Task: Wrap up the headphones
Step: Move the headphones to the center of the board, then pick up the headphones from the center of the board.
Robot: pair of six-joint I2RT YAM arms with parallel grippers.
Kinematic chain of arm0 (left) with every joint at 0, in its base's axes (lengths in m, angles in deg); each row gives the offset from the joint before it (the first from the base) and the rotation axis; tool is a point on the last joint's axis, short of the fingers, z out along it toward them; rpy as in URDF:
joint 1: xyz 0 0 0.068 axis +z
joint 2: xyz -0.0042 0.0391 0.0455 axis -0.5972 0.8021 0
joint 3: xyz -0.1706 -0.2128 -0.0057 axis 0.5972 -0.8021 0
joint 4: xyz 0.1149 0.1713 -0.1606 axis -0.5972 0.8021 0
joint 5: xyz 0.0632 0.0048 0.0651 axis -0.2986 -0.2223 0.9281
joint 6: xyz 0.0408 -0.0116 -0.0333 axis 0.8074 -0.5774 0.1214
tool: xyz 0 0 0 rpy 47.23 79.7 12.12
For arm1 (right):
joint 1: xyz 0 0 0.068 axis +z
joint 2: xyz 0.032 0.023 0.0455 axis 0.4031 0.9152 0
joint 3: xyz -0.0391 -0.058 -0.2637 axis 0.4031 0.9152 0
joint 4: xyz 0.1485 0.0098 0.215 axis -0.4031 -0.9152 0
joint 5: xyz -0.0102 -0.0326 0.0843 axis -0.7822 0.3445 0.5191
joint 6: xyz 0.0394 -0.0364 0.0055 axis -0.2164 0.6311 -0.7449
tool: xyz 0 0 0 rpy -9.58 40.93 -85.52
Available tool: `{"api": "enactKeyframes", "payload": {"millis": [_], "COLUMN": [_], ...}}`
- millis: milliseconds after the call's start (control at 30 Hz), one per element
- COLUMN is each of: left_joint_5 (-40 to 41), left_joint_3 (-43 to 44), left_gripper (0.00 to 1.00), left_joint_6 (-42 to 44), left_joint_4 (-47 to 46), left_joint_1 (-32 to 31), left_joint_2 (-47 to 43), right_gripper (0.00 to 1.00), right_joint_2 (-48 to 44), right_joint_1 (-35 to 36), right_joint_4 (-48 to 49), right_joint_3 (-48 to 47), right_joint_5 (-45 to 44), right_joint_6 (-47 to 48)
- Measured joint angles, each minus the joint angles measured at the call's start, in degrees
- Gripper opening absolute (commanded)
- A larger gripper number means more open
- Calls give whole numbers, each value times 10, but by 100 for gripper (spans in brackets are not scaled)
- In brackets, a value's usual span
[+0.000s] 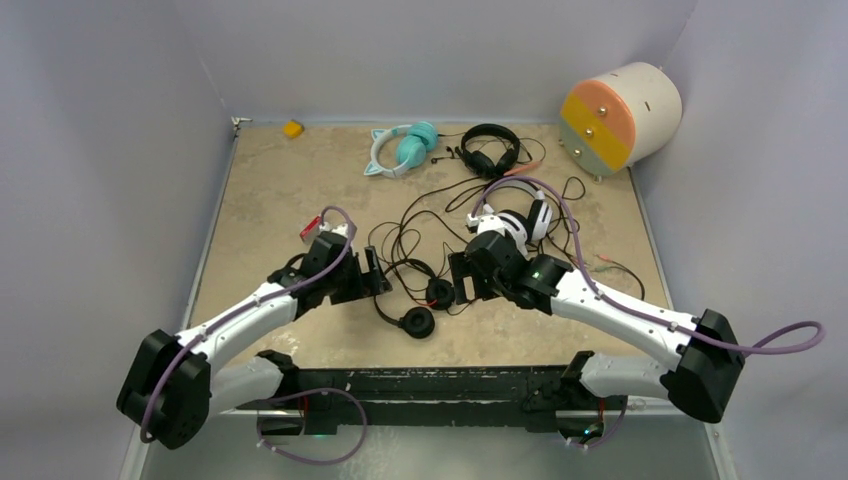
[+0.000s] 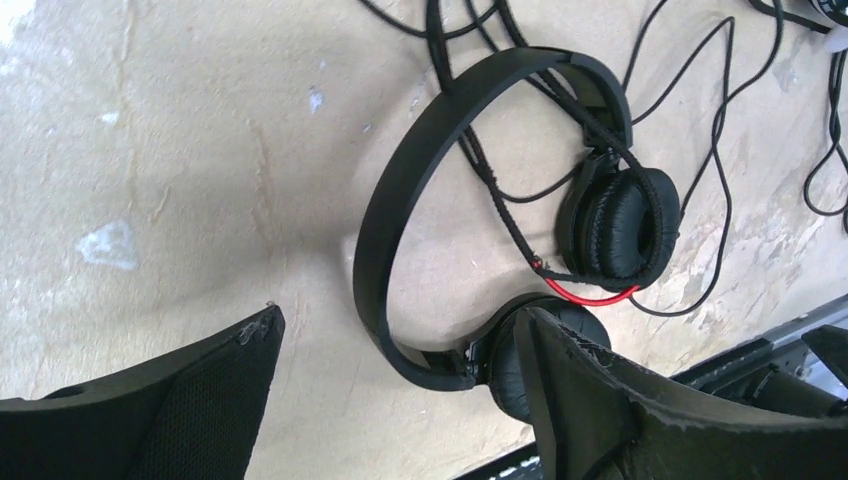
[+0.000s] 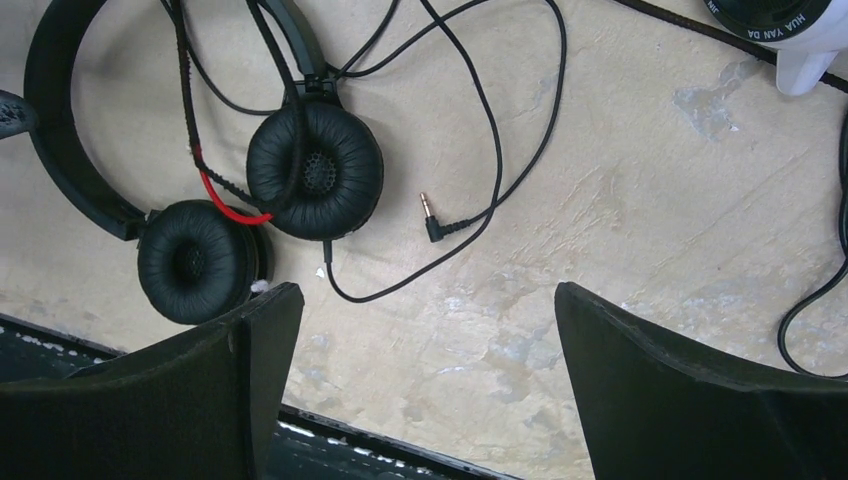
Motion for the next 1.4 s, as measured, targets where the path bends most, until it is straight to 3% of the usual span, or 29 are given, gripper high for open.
{"api": "enactKeyframes", "payload": {"millis": [267,433,600,867,1100,1233,1400], "left_joint_5": [54,118,137,146,181,153,126], "left_joint_3": [38,99,108,127,120,87,65], "left_gripper": [69,53,47,0,0,1,15], "left_joint_6": [71,121,162,165,76,2,-48], "left_joint_4": [-39,-48,-59,-29,47,59,57], "left_joint_1": [-16,-65,-82,-82,-81,-83,-93], "left_joint_2": [91,161,196,229,195,166,154], "right_gripper": [99,99,99,98,99,99,99], "right_joint_2": [-1,0,3,17,17,17,17], "right_joint_1": [0,0,0,0,0,0,0], "right_joint_4": [1,1,8,13,20,22,26], "right_joint_3": [2,2,2,3,6,7,11], "right_joint_5": [0,-3,-3,-2,-2,1,7], "right_joint_6": [-4,-3,6,10,10,10,10]}}
